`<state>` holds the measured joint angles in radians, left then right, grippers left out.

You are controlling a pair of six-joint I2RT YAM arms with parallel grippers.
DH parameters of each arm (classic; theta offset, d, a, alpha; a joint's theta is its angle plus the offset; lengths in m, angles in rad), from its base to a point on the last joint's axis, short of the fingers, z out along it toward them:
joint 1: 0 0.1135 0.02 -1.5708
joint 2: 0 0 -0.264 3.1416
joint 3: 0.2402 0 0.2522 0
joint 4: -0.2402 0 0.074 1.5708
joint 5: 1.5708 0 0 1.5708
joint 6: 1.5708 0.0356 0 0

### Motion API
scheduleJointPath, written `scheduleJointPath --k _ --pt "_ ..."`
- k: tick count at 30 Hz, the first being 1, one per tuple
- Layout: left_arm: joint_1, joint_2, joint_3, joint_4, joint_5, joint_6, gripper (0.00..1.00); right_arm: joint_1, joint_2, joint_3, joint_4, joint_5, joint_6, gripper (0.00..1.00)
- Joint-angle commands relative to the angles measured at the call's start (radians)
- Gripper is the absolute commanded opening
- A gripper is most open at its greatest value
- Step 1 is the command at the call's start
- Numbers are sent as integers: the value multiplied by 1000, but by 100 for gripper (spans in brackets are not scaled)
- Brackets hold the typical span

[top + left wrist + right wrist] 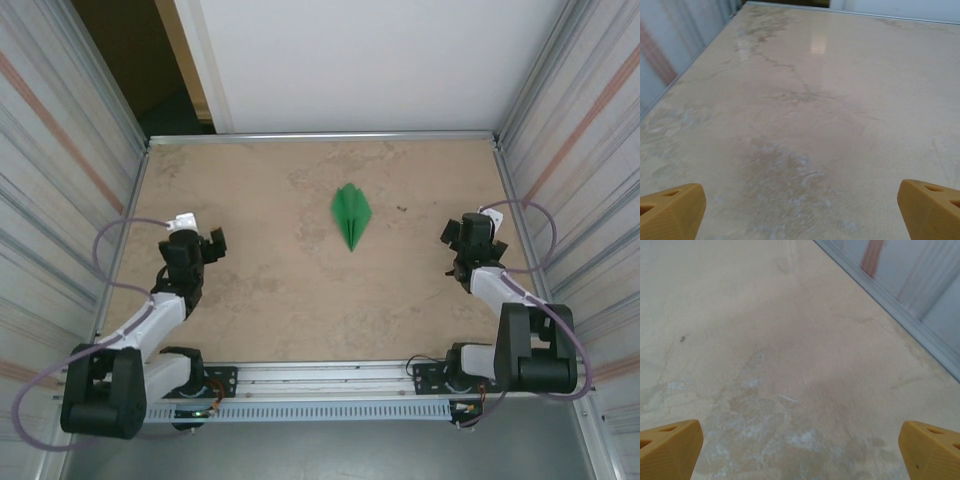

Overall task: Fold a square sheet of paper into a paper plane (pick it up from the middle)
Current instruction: Reset both arms

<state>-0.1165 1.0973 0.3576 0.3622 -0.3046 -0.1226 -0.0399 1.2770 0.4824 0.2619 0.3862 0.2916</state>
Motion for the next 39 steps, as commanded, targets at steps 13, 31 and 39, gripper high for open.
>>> scheduleJointPath --k 13,31,39 --pt "96 329 -32 511 296 173 99 -11 226 -86 531 -311 -162 99" --pt "84 415 45 444 266 181 99 8 262 -81 550 -301 -186 99" --pt "84 418 54 429 271 183 99 8 264 -81 551 -301 -185 99"
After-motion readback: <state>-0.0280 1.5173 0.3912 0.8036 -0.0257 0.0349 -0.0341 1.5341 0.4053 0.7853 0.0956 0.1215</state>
